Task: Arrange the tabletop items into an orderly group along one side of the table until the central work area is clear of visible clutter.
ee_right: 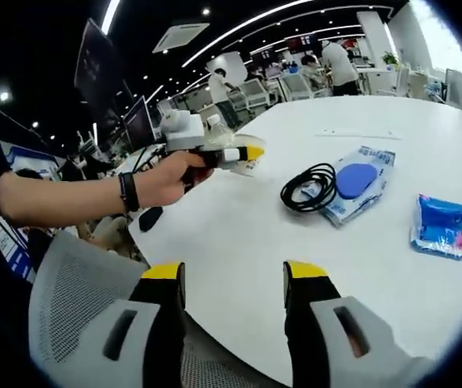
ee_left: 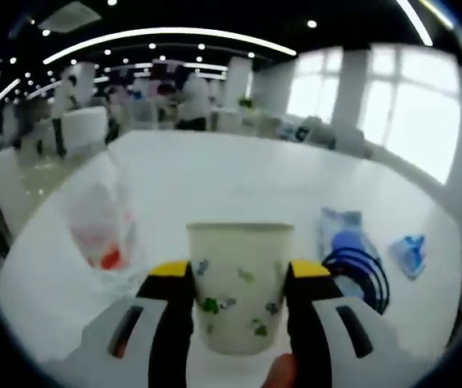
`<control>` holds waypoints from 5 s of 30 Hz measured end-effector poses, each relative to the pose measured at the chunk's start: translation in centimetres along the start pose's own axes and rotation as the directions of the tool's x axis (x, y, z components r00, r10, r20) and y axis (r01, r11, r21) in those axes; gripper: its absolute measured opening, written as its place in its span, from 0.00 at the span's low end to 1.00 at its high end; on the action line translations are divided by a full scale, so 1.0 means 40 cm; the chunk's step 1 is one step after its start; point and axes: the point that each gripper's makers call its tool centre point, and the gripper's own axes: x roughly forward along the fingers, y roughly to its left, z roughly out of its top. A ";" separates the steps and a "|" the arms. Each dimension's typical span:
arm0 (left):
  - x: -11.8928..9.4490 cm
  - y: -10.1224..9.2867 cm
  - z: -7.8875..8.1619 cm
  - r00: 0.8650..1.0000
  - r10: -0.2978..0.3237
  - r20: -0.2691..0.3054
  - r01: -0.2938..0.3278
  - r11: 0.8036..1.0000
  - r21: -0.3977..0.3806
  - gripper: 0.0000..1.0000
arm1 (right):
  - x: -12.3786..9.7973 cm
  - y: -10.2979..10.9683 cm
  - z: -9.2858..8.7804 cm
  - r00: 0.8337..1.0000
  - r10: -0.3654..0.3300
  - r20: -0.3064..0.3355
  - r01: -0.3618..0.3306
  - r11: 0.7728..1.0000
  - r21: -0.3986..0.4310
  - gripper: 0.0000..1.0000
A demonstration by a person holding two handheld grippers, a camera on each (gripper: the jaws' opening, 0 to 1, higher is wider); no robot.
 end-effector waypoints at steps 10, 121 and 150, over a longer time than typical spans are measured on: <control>0.061 0.047 0.042 0.996 0.052 0.077 -0.054 0.998 0.025 0.42 | -0.004 -0.012 -0.010 1.000 -0.003 -0.008 0.003 1.000 0.031 0.48; -0.298 -0.373 -0.157 0.865 -0.442 -0.237 0.495 0.675 0.547 0.42 | 0.176 0.152 0.189 0.976 0.216 0.001 -0.210 0.952 -0.221 0.12; -0.119 -0.140 -0.027 0.968 -0.242 -0.063 0.250 0.917 0.312 0.43 | 0.030 -0.035 0.110 0.998 -0.029 0.059 0.034 0.996 -0.085 0.48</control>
